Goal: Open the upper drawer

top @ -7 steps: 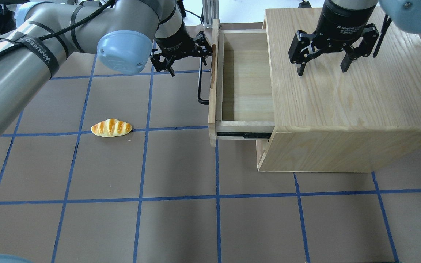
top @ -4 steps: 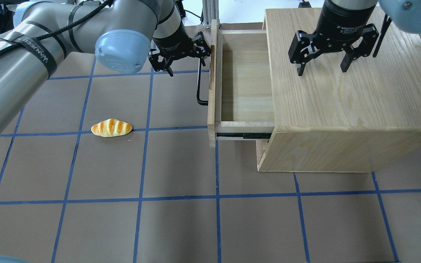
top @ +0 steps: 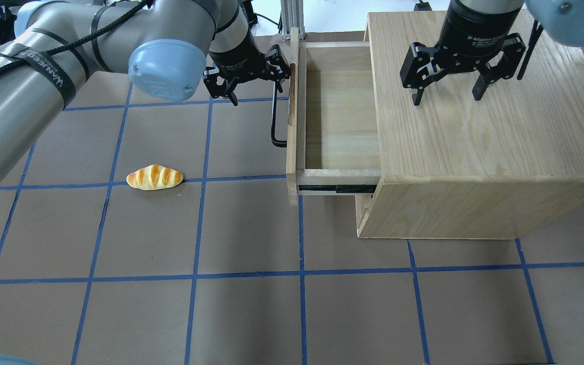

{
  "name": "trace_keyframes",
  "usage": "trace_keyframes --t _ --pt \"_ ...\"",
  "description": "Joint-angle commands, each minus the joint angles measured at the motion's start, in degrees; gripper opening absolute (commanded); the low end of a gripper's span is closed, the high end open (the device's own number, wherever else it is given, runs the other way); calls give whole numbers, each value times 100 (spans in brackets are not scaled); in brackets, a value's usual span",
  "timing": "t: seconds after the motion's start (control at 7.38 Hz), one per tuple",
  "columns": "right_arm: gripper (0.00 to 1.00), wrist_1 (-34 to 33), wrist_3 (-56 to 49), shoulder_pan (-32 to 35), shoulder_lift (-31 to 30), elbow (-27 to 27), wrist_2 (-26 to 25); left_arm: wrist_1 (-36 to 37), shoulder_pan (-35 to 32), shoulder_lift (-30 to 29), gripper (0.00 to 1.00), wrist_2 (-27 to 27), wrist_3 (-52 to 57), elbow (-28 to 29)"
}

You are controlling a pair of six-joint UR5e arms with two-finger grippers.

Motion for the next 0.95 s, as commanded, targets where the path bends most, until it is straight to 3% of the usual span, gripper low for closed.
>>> trace_keyframes --t 0.0,0.81 --pt "100 0 2 2 0 -5 0 -4 0 -24 100 -9 153 6" --pt "100 0 2 2 0 3 0 -970 9 564 100 0 -31 94"
